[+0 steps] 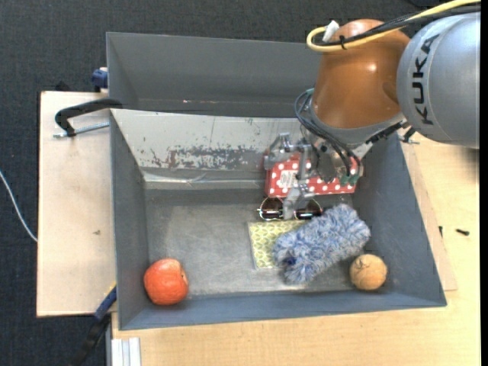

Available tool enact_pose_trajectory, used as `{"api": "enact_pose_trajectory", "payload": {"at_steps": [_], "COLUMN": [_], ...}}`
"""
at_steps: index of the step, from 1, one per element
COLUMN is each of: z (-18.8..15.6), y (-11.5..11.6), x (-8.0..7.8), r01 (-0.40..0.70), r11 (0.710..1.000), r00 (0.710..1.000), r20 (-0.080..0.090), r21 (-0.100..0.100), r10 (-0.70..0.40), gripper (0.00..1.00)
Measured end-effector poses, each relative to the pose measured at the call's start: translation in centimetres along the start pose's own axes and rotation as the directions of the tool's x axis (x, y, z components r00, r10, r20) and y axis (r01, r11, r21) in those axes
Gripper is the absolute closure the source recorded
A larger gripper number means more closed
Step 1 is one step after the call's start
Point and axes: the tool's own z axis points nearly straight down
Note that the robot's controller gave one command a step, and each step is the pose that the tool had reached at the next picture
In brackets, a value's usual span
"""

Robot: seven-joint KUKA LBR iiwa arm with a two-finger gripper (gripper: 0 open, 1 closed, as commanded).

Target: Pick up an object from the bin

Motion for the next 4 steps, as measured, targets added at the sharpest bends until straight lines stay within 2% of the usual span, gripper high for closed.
{"api": "enact_pose_trajectory", "payload": {"at_steps": [1, 2, 3, 4], "z": [0.3, 4.5, 11.7, 11.7], "y": [-1.9, -3.3, -5.7, -5.7], "x": [1.4, 2.0, -0.2, -0.2], "r01": [0.139, 0.358, 0.019, 0.019], "r11": [0.990, 0.934, 1.000, 1.000], "r00": [0.990, 0.934, 1.000, 1.000], "r20": [-0.003, 0.004, 0.000, 0.000], "r21": [-0.001, 0.004, 0.002, 0.002], "r10": [-0.139, -0.358, -0.019, -0.019], "gripper": [0.00, 0.00, 1.00, 1.00]}}
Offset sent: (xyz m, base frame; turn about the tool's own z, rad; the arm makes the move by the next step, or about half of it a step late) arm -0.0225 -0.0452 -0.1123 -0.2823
